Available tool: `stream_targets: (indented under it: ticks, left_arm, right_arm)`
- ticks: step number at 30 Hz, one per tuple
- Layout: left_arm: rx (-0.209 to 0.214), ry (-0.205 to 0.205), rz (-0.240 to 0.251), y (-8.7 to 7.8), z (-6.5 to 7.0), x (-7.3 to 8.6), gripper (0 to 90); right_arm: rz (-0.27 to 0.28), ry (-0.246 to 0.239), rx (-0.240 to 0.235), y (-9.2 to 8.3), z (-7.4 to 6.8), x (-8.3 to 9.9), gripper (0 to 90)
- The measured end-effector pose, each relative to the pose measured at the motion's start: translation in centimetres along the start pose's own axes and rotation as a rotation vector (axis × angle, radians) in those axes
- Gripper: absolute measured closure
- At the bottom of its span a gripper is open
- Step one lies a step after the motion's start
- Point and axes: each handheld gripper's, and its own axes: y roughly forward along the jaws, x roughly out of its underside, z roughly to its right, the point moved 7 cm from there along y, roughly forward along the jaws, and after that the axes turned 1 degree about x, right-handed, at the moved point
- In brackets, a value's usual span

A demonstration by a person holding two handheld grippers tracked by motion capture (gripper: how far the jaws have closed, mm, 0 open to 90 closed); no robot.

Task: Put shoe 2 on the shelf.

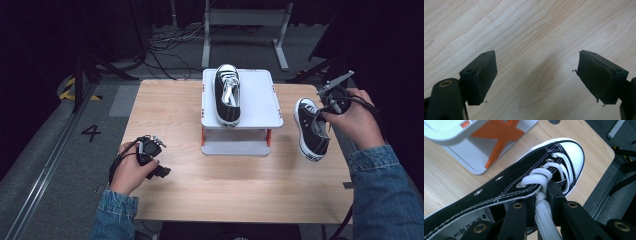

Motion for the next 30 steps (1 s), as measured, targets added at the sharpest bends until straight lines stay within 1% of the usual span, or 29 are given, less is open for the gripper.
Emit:
stream_targets:
  ticks: [3, 7, 8, 9, 11, 12, 13, 16, 19, 22, 30]
  left_arm:
    - [-0.004, 0.000, 0.004, -0.1, -0.1, 0.1, 16.8]
    - [-0.001, -0.005, 0.003, -0.1, -0.1, 0.3, 16.8]
    - [-0.001, -0.005, 0.003, -0.1, -0.1, 0.3, 16.8]
    - [-0.002, -0.003, 0.004, -0.1, -0.2, 0.3, 16.9]
    - [0.001, -0.006, 0.005, -0.1, -0.1, 0.3, 16.9]
    - [0.002, -0.007, 0.006, -0.1, -0.1, 0.3, 16.9]
    - [0.003, -0.005, 0.006, -0.2, -0.1, 0.3, 16.8]
    - [0.005, -0.010, 0.011, -0.2, -0.2, 0.2, 16.9]
    - [0.001, -0.008, 0.011, -0.2, -0.2, 0.2, 16.8]
    - [-0.001, -0.007, 0.011, -0.3, -0.3, 0.4, 16.9]
    - [-0.007, -0.022, 0.011, -0.6, -0.3, 1.2, 16.8]
  right_arm:
    - [0.011, -0.008, 0.000, -0.7, 0.2, -0.9, 79.3]
    - [0.012, -0.022, 0.002, -1.6, 0.5, -2.0, 79.3]
    - [0.012, -0.022, 0.002, -1.6, 0.5, -2.0, 79.3]
    - [0.007, -0.028, 0.000, -2.1, 0.7, -2.7, 79.3]
    - [0.010, -0.045, -0.008, -2.4, 0.8, -3.4, 79.3]
    - [0.010, -0.045, -0.008, -2.4, 0.8, -3.4, 79.3]
    - [0.006, -0.059, -0.025, -2.7, 1.0, -4.1, 79.3]
    - [0.012, -0.082, -0.040, -3.3, 1.2, -5.2, 79.3]
    - [0.024, -0.093, -0.052, -3.7, 1.1, -6.3, 79.3]
    - [0.038, -0.106, -0.052, -3.9, 1.1, -7.3, 79.3]
    - [0.101, -0.141, -0.038, -4.0, 0.0, -10.8, 79.4]
